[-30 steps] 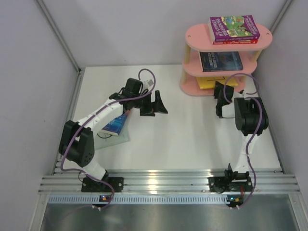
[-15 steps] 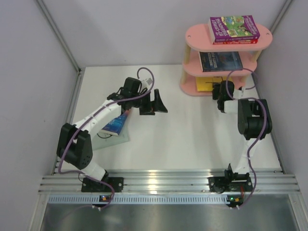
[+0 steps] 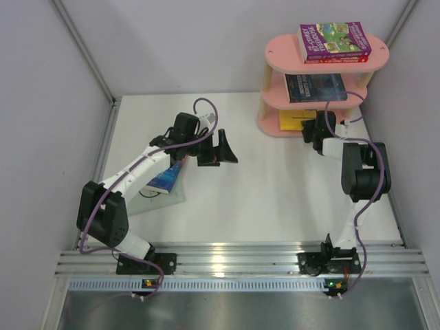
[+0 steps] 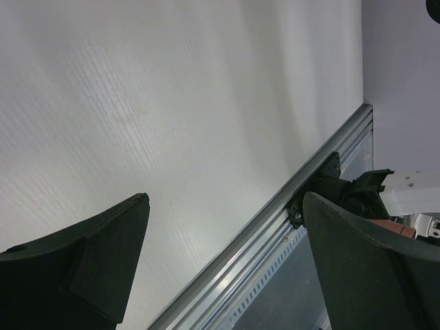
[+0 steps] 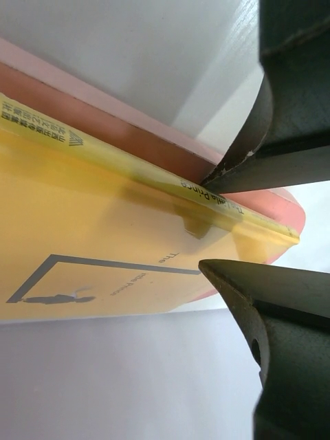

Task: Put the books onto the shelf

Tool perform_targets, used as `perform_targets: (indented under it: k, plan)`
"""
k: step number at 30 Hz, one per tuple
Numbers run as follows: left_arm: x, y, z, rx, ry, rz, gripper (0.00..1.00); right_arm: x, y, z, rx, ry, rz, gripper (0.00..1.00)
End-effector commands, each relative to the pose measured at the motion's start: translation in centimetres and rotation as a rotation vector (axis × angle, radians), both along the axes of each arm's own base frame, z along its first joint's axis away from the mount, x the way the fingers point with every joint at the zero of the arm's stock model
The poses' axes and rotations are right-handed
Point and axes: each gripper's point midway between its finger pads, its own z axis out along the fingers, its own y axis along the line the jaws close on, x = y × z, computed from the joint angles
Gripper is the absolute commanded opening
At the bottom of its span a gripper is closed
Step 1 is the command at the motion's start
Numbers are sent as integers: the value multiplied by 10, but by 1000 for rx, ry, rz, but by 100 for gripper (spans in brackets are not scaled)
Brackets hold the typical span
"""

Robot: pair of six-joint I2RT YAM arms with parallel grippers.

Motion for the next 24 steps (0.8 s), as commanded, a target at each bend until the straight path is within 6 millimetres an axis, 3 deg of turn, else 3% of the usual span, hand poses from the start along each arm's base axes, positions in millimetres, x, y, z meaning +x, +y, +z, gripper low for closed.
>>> perform_targets:
  k: [1, 8, 10, 14, 24]
  plan:
    - [2, 0, 24, -43, -83, 9, 98, 1, -2, 29, -12, -42, 5, 43]
    - [-1, -1, 23, -56, -81, 5, 98, 3, -4, 20, 0, -36, -14, 35]
    - [0, 1, 24, -48, -88, 9, 98, 4, -20, 19, -1, -40, -46, 34]
    - [0, 2, 24, -44, -91, 11, 98, 5, -26, 20, -9, -46, -56, 32]
    - [4, 0, 24, -51, -86, 17, 98, 12, -16, 23, 22, -67, -20, 32]
